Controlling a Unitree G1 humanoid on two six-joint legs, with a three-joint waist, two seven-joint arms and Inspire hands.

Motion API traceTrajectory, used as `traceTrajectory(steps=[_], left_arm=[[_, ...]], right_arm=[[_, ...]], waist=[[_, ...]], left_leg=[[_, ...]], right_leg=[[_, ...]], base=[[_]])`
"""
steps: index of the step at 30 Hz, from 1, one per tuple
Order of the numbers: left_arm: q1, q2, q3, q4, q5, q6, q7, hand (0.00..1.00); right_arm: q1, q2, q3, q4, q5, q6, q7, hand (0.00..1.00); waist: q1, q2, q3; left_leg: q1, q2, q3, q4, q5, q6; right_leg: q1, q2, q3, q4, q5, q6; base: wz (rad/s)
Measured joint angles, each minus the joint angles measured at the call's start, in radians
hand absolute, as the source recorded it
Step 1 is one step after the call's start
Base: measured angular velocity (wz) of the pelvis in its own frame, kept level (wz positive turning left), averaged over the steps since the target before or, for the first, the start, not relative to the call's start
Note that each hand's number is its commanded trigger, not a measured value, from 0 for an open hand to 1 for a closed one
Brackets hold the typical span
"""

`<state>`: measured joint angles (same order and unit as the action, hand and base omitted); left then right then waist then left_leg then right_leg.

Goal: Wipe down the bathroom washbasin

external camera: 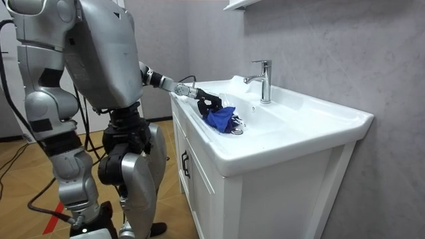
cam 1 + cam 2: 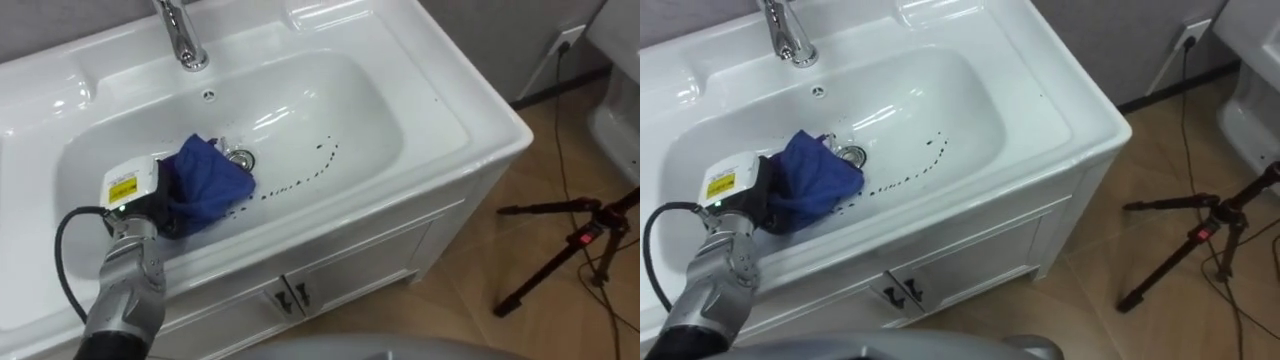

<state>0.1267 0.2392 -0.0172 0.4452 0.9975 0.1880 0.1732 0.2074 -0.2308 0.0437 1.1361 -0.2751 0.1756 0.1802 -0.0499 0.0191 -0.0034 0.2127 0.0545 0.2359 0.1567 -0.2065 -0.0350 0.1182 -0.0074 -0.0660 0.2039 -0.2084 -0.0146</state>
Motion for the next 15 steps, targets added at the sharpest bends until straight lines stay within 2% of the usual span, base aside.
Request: traceTrajectory(steps=[3, 7, 9, 12, 15], left_arm=[[-0.003, -0.005, 0.013, 0.030, 0.064, 0.000, 0.022, 1.00], [-0.009, -0.005, 0.015, 0.053, 0.135, 0.004, 0.033, 1.00], [-0.018, -0.003, 0.016, 0.074, 0.154, 0.005, 0.033, 1.00], [-0.047, 0.009, 0.016, 0.129, 0.244, 0.006, 0.037, 1.00], [-0.061, 0.020, 0.011, 0.169, 0.309, 0.027, 0.042, 1.00]], right_arm=[[0.000, 0.003, -0.012, 0.000, -0.037, 0.003, 0.025, 0.00], [0.004, 0.003, -0.029, 0.000, -0.074, 0.039, 0.055, 0.00], [0.009, 0.003, -0.029, -0.001, -0.091, 0.046, 0.061, 0.00], [0.010, 0.004, -0.038, -0.001, -0.111, 0.058, 0.065, 0.00], [0.004, 0.002, -0.051, -0.001, -0.129, 0.072, 0.063, 0.00]], waist=[[-0.001, -0.005, -0.0035], [-0.002, -0.009, -0.0062], [-0.002, -0.008, -0.0066], [-0.001, -0.006, -0.0084], [-0.018, 0.001, -0.0113]], left_leg=[[0.012, 0.006, 0.008, -0.004, 0.000, 0.000], [0.021, 0.011, 0.010, -0.005, 0.000, 0.000], [0.025, 0.012, 0.009, -0.005, 0.000, 0.000], [0.025, 0.018, 0.012, -0.006, 0.000, -0.001], [0.022, 0.023, 0.015, -0.005, 0.000, -0.001]], right_leg=[[0.007, 0.009, 0.016, -0.001, 0.003, -0.005], [0.007, 0.017, 0.028, 0.002, 0.006, -0.010], [0.010, 0.019, 0.034, 0.002, 0.009, -0.011], [0.008, 0.025, 0.042, 0.000, 0.016, -0.014], [0.003, 0.029, 0.039, 0.000, 0.020, -0.019]], base=[[-0.12], [-0.09], [-0.13], [-0.14], [-0.06]])
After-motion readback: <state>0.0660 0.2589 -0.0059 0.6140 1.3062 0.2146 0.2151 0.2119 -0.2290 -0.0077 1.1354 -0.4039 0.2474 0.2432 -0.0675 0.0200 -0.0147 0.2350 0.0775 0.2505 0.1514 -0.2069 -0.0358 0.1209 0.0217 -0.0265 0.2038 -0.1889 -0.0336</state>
